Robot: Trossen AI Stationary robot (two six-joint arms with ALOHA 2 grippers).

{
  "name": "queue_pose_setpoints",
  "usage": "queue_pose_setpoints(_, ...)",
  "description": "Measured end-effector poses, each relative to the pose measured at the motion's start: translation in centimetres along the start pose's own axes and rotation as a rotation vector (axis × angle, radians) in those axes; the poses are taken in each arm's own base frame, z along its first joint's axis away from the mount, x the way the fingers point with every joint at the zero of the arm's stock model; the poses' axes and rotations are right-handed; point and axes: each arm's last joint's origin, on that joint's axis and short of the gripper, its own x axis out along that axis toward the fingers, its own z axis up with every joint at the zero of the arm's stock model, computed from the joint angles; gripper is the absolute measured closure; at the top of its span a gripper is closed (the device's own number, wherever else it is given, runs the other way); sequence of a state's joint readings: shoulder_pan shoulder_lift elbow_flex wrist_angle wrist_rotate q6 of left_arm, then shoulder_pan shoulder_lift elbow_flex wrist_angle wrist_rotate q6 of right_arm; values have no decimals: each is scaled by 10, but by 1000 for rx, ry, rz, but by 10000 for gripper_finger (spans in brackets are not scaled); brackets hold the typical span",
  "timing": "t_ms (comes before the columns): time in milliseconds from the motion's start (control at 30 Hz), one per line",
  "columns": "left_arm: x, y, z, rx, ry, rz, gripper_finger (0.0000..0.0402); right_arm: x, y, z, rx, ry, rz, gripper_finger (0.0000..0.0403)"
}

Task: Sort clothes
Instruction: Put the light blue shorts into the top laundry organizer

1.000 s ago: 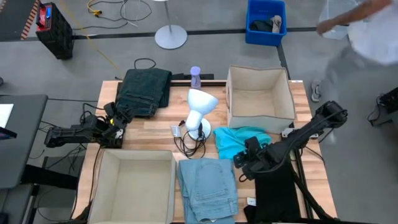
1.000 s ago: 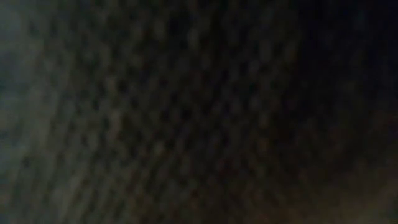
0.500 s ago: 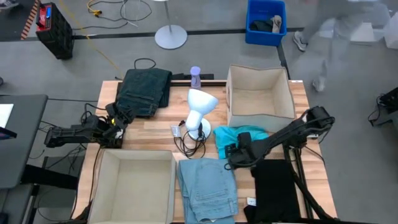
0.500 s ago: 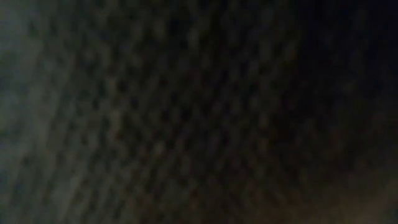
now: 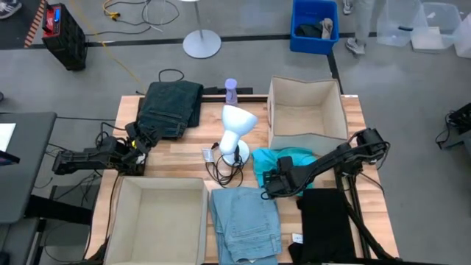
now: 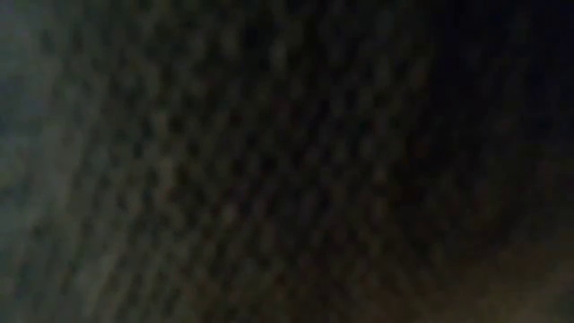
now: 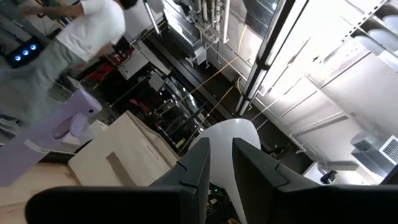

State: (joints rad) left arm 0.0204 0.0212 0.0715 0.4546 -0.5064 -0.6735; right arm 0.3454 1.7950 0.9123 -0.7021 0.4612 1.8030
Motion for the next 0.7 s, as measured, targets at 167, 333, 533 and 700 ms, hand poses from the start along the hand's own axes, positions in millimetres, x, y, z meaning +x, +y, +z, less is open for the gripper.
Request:
queue_pose_setpoints(167,0,0,0,1,2,1,336,-1,-1,-3,16,18,-1,201)
queue_pose_setpoints(333,0,0,0,2,3,3,336,-5,2,-6,16,30,9,276)
queue_pose_setpoints(533,0,2,-2,13,19,15,336,-9,7,-7,21,55,25,368)
queue_pose_setpoints(700,0,3,-4,10,34,28,336,-14,12,-9,-8,67,44,394)
